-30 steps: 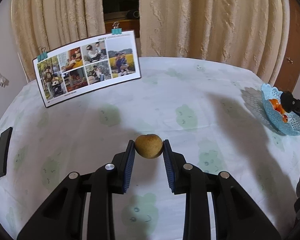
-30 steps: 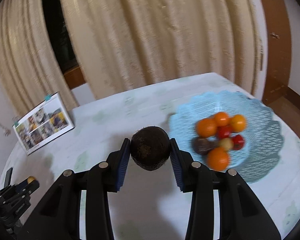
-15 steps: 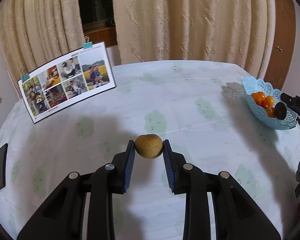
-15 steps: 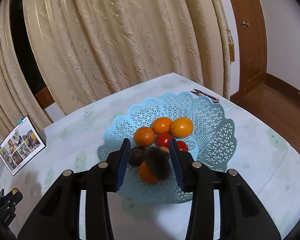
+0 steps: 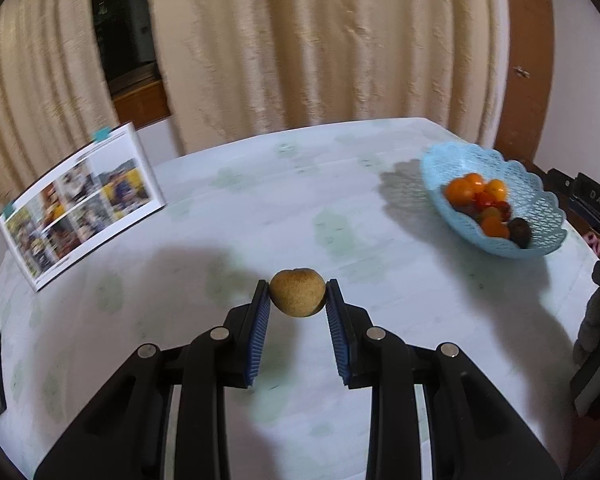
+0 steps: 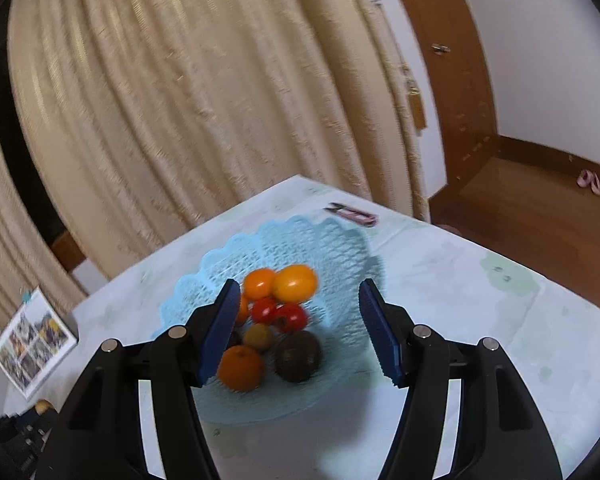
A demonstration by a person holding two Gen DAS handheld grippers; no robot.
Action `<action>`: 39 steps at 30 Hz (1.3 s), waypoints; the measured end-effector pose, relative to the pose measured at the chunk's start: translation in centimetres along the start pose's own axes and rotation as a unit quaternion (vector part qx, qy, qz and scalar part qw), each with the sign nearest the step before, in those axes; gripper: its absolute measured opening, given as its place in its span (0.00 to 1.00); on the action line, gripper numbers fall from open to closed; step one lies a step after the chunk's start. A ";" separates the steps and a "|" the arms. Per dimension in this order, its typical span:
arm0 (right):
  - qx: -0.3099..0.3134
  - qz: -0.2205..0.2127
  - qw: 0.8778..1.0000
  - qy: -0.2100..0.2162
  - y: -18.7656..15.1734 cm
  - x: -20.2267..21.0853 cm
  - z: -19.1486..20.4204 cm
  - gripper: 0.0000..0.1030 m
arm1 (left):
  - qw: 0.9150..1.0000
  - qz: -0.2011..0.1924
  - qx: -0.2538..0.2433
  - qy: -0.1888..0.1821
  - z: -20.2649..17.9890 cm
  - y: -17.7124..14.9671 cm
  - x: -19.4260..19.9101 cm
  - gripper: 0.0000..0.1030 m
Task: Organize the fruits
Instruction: 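Release the dark fruit into the basket with the right tool while the left tool drops its fruit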
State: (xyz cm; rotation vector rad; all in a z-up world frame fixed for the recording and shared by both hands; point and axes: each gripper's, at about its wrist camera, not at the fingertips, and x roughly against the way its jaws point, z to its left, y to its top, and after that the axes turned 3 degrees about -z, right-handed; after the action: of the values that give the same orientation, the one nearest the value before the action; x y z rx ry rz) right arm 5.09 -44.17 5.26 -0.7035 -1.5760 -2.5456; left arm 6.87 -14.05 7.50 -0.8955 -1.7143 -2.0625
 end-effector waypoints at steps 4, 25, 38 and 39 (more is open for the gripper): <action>-0.028 -0.017 0.999 -0.021 0.3 0.6 -1.5 0.62 | 0.999 -0.006 -0.020 -0.026 -3.3 1.6 -0.8 0.28; -0.036 -0.028 0.998 -0.048 0.6 1.1 -1.9 0.63 | 0.986 -0.030 -0.061 -0.151 -14.5 6.0 -4.4 0.29; -0.055 -0.049 0.995 -0.069 0.8 1.6 -2.9 0.92 | 0.994 -0.054 -0.045 -0.088 -12.8 5.9 -4.8 0.88; -0.053 -0.051 0.995 -0.070 0.8 1.6 -2.8 0.93 | 0.994 -0.055 -0.043 -0.082 -12.6 5.9 -4.8 0.90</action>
State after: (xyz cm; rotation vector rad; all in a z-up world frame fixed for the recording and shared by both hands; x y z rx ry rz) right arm 2.88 -46.65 5.53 -0.8513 -1.5640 -2.7269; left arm 10.76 -28.23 7.83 -1.0437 -1.8062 -2.2044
